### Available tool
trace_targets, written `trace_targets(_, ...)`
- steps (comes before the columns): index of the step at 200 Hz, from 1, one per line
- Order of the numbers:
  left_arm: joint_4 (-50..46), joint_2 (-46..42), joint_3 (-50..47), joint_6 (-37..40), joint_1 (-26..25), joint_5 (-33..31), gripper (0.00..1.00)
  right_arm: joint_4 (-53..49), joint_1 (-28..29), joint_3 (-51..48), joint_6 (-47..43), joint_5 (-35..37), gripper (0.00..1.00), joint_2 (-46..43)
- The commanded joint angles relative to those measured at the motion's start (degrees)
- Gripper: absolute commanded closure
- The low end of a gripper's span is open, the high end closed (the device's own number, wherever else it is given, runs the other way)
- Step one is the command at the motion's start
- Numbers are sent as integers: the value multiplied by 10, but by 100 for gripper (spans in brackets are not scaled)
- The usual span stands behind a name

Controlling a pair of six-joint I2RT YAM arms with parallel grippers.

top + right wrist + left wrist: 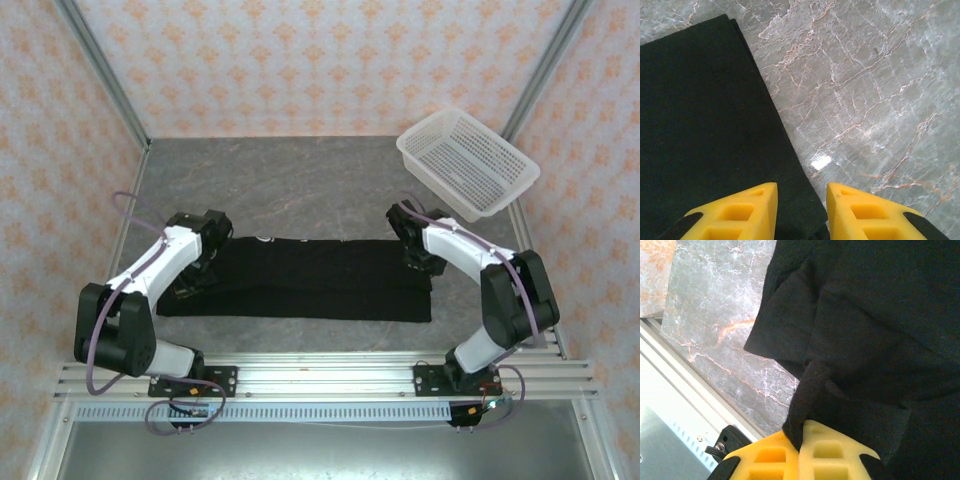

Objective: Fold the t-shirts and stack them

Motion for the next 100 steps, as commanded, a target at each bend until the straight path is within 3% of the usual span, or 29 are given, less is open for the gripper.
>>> trace_targets(1,2,5,-8,-18,-7,-17,100,-5,2,7,33,-26,68,-6)
trace_targets(100,26,33,-23,-28,-13,-21,100,26,2,9,28,-67,71,28)
